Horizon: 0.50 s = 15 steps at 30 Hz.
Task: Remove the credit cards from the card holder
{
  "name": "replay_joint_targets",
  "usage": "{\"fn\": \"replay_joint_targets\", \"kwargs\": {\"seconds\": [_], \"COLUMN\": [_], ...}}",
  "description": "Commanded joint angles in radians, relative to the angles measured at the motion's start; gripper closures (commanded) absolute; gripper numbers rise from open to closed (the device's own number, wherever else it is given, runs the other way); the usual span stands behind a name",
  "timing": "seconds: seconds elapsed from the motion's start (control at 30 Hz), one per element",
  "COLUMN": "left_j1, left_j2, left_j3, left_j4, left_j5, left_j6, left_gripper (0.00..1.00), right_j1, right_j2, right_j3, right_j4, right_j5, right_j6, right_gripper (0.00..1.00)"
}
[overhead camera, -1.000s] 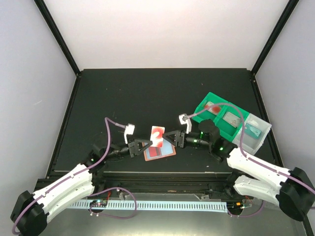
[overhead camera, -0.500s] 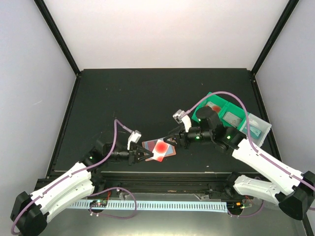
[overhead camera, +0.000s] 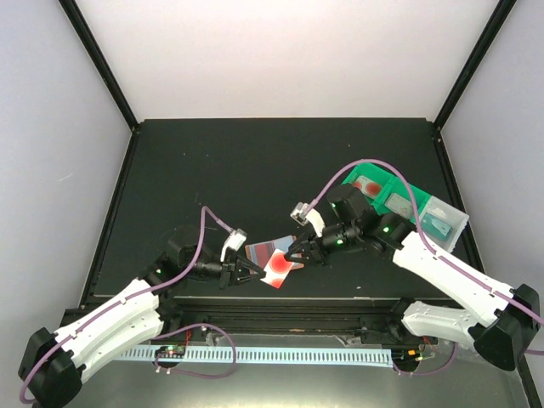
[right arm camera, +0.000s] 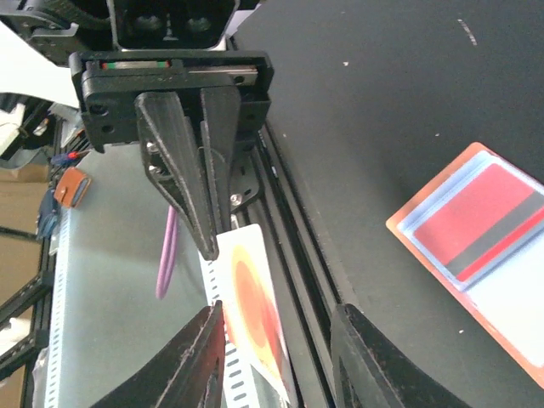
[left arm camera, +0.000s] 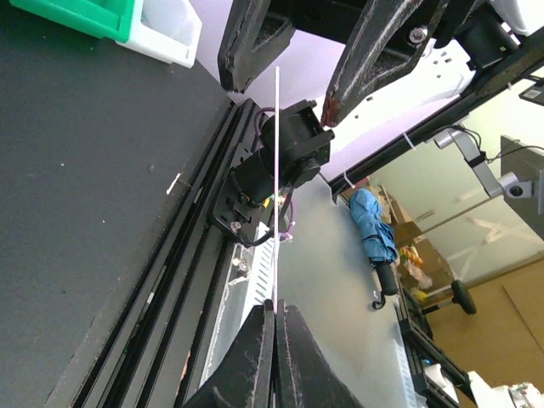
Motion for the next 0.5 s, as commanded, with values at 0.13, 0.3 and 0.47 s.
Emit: {"fn": "replay_joint_targets", "kwargs": {"seconds": [0.13, 0.3, 0.47], "left_j1": [-0.002, -0.001, -0.001], "left_j2": [-0.007, -0.010, -0.013], "left_j3": [0.008, 0.006, 0.008], "left_j4": [0.068, 0.070, 0.058], "left_j5": [0.028, 0.028, 0.017], "left_j6": [-0.007, -0.010, -0.007], "left_gripper": [0.99, 0.98, 0.97], "right_j1": [-0.001, -0.001, -0.001], "right_j2": [0.036, 0.023, -0.015], "right_j3": [0.021, 0.001, -0.032], "right_j4": [0.002, 0.036, 0.113], "right_j5": [-0.122, -0.130, -0.155], "right_j6": [-0.028, -0.010, 0.034], "right_gripper": [0.66, 0.76, 0.99]}}
